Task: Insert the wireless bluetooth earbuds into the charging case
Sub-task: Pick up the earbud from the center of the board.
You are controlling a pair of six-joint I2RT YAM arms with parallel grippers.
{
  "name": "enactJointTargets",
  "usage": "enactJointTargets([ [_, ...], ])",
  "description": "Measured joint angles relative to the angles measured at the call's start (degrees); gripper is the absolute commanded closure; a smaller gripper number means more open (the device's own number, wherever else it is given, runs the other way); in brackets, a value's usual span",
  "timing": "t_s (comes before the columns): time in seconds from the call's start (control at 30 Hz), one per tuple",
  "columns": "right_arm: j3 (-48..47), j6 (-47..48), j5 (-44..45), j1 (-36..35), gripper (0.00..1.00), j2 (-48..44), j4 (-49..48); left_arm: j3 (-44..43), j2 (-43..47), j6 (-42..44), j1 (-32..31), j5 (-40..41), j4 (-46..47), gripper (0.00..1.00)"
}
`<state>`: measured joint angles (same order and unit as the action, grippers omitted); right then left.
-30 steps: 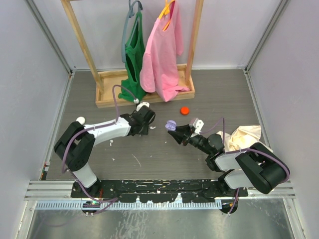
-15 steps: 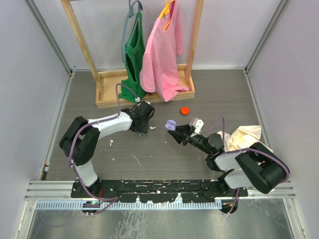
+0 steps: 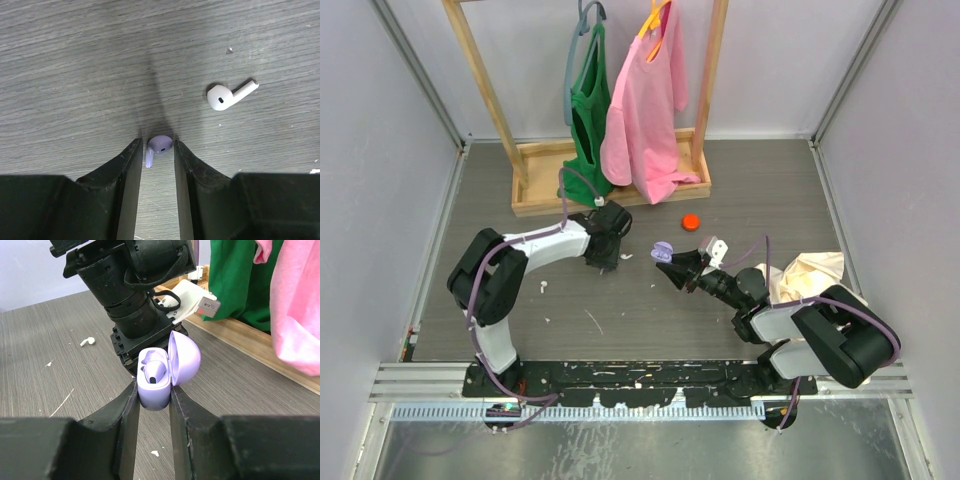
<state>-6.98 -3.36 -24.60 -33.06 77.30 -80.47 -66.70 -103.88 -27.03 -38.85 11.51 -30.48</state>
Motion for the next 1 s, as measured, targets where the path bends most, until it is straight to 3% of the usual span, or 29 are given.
enactJointTargets([
  [0.57,-0.2,0.0,-0.11,0.0,0.99,0.0,0.44,-2.97,-2.51,1.18,1.09,-1.92,-3.15,0.7],
  [1.0,-0.31,0.0,-0.26,0.0,0.99,0.04,0.85,-3.67,-2.95,1.4,1.14,-2.43,-3.91,0.79],
])
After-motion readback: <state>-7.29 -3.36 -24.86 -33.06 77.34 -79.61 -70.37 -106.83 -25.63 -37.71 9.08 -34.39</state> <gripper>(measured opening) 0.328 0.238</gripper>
